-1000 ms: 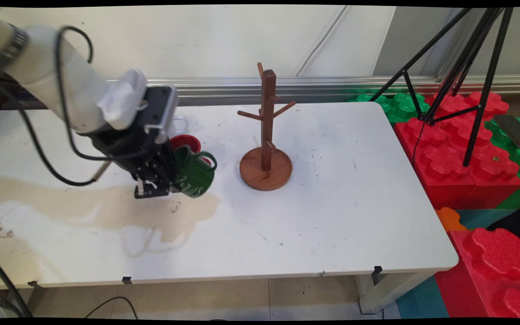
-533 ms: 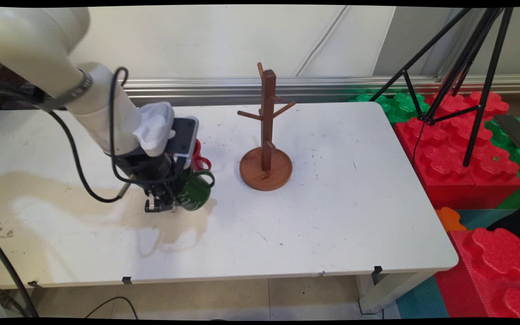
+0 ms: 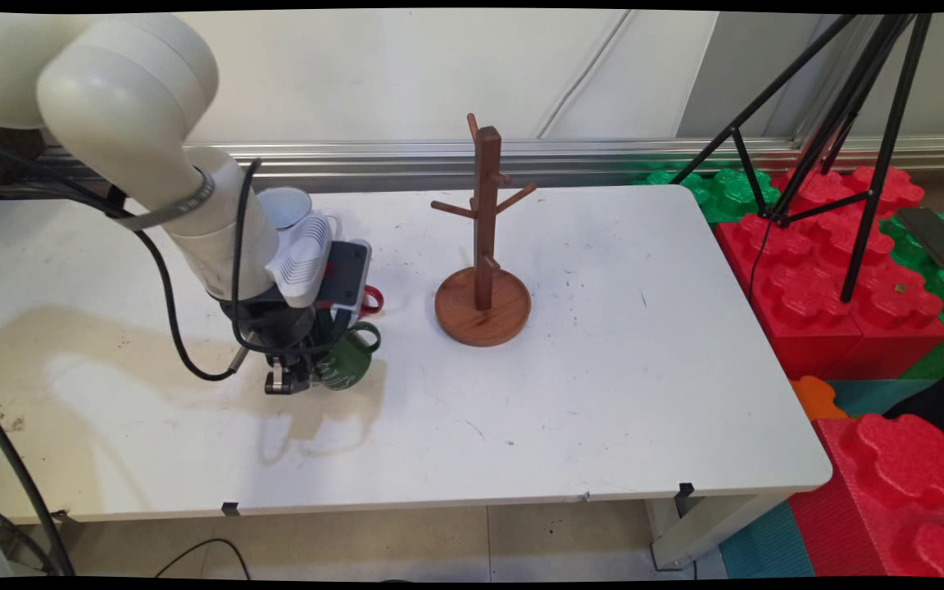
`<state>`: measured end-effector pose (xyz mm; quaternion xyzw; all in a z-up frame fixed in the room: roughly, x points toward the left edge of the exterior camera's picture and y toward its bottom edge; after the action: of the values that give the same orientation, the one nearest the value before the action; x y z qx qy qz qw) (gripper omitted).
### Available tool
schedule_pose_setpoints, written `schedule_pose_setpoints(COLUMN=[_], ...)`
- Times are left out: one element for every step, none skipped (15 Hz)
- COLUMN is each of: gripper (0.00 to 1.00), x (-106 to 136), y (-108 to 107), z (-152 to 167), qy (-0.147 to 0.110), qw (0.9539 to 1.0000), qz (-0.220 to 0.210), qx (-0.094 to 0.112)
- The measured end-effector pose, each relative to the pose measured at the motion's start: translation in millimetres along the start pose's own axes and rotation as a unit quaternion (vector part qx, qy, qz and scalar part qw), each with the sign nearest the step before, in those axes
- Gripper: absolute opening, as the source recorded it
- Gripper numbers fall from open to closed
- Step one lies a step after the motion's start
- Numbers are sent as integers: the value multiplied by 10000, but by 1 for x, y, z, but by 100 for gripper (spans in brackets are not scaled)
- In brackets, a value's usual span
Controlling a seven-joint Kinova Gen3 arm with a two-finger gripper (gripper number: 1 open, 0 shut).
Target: Place the picked object on the table
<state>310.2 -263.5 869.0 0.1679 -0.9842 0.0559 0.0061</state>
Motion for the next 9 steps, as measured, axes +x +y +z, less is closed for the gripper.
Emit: schedule_pose_setpoints(gripper=[0,0,0,0,0,0,0,0,0], x=[1,1,2,2,2,3,3,2,1], y=[0,-1,-1,-1,-1,-1,-1,-1,-1], z=[3,7,9,12,14,16,19,21,23], qy=[-70,-134,-187,-233,-264,-309,-360,-414,-469], qw=[10000,9999,9998,9997,9995,9993,9991,9988,9984], qz=[16,41,76,114,143,182,221,254,288], qx=[12,24,34,42,47,55,65,78,88])
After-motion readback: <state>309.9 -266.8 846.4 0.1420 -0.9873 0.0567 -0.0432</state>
